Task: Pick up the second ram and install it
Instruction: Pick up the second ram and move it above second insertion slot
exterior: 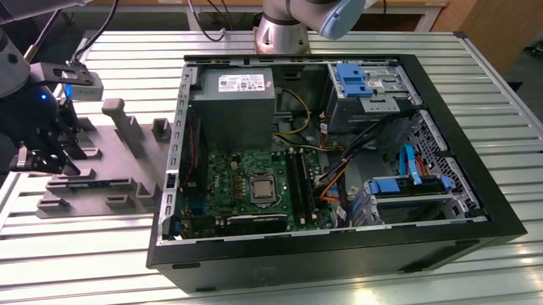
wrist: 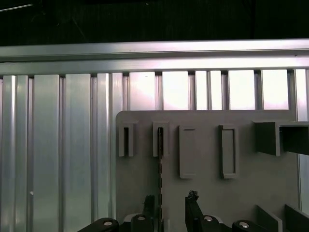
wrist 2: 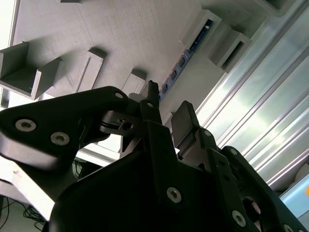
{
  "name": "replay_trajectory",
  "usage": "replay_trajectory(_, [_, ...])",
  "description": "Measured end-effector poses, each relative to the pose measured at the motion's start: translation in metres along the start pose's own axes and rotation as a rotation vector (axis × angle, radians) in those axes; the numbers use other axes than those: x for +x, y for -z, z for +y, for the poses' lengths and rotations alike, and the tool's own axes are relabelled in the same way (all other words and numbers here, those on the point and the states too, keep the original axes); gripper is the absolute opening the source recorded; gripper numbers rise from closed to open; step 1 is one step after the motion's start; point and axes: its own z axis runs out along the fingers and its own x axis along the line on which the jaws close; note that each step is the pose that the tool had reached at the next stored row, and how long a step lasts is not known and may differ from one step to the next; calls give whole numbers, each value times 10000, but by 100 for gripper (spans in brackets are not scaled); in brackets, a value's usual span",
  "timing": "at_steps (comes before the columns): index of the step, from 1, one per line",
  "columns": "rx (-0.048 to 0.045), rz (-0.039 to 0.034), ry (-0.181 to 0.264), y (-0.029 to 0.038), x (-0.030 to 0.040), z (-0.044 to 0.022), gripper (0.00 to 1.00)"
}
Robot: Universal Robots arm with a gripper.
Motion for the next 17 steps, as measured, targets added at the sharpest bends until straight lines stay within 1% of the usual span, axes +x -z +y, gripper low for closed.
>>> replay_trajectory(5, [2,-1,0,-3,0,0,38])
replay_trajectory(12, [2,2,0,-27,7,1,38])
replay_trajectory(14, [3,4,0,-44,9,2,38])
replay_trajectory(17, [-15,5,0,-90,12,5,38])
